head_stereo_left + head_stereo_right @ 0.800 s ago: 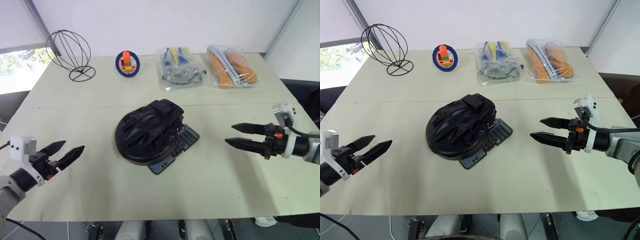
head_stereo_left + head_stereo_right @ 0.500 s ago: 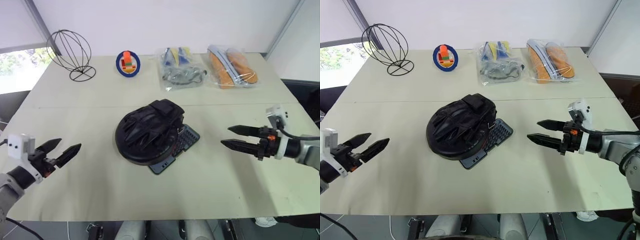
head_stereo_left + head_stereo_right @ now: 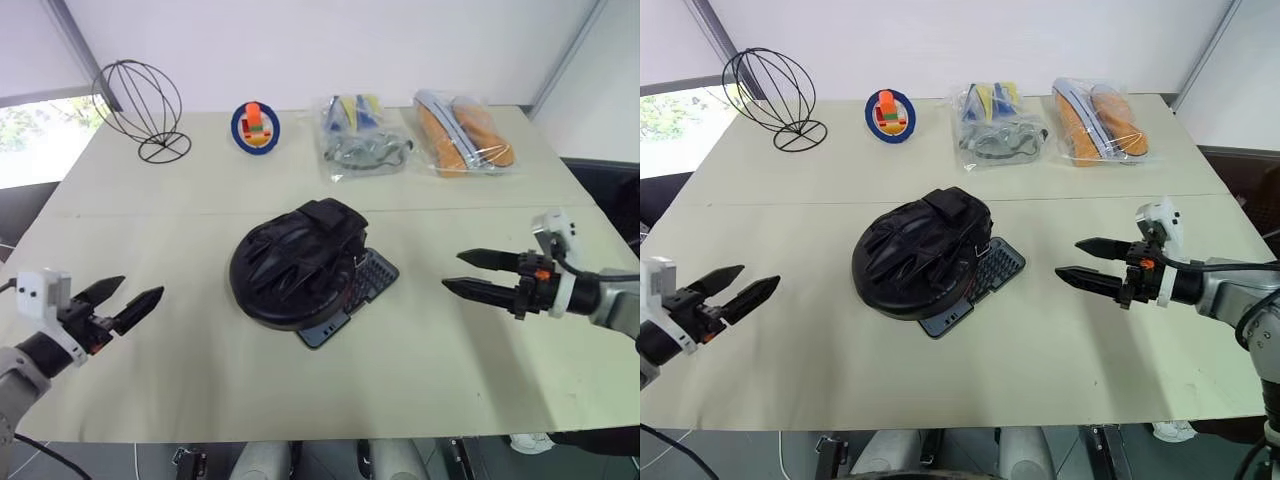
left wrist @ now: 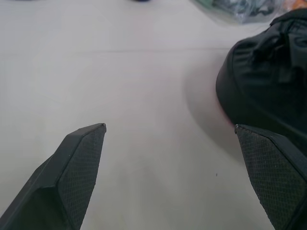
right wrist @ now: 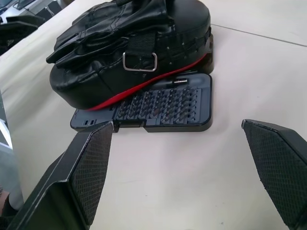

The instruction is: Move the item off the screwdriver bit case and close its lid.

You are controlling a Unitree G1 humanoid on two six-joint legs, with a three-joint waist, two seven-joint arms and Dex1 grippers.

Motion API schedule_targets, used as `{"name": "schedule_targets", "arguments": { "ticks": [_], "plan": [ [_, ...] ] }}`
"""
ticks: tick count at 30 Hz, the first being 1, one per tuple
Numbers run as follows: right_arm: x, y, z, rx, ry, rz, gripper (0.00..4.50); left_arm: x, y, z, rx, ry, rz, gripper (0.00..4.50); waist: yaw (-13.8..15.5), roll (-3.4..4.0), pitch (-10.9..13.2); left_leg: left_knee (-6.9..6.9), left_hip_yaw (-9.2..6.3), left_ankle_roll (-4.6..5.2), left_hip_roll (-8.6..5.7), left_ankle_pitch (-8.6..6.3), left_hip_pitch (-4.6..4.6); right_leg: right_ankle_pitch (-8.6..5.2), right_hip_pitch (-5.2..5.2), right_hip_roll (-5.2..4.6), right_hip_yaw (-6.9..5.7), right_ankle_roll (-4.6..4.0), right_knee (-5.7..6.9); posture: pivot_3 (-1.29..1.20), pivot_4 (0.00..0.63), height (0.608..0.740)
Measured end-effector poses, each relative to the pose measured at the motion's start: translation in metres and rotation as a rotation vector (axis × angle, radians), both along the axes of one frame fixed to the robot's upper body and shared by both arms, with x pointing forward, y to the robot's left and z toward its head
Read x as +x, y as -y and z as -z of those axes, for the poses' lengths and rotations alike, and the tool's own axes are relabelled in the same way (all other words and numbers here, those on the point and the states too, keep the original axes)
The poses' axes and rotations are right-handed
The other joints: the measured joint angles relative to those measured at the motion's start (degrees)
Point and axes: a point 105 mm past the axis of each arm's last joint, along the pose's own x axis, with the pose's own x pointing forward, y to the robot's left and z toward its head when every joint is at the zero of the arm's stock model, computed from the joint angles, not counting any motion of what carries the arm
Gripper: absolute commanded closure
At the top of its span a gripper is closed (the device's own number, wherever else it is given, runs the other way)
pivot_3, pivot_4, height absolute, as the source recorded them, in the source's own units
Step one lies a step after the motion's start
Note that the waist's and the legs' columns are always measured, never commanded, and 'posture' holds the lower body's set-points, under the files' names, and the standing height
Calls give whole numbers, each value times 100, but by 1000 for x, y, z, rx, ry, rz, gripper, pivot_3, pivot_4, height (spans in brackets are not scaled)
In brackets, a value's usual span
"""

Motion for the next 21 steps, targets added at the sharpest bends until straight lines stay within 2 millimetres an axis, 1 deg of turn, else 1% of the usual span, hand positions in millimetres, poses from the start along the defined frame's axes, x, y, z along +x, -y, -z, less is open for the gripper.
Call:
{"name": "schedule_targets", "arguments": {
  "ticks": [3,6,9,10,12,14,18,21],
  "plan": [
    [-1,-4,-2,-7,15,-11,41,5,8,-3,-9,8,40,0,1,0,0,0,0,0,0,0,0,0,0,0,0,1,2,0,150,740],
    [-6,-17,-9,11,34,-54,41,11,23,-7,-12,7,119,0,0,0,0,0,0,0,0,0,0,1,0,1,0,1,3,0,150,740],
    [-12,-37,-27,42,84,-124,41,22,44,-21,11,32,243,0,0,0,0,1,-1,0,0,0,1,1,0,3,-1,1,5,0,150,740],
    [-16,-47,-35,58,108,-160,41,28,56,-28,21,51,306,0,-1,0,0,1,-1,-1,0,0,1,1,0,3,-1,2,5,0,150,740],
    [-20,-56,-41,77,128,-187,41,35,71,-32,20,64,381,0,6,-1,0,1,-1,0,-4,0,1,2,1,5,-1,3,6,0,150,740],
    [-23,-66,-46,97,160,-200,41,47,85,-31,17,50,458,0,10,-1,0,1,-2,0,-6,1,1,2,0,7,-2,3,7,0,150,740],
    [-31,-76,-44,103,170,-194,41,65,103,-25,11,30,548,0,-3,-2,0,1,-1,0,-8,1,0,3,-4,6,-1,4,10,0,150,740],
    [-33,-76,-37,111,153,-161,41,78,111,-19,2,24,582,0,-2,-1,-1,1,-1,0,-7,1,1,3,-4,6,1,4,13,0,150,740]
  ]
}}
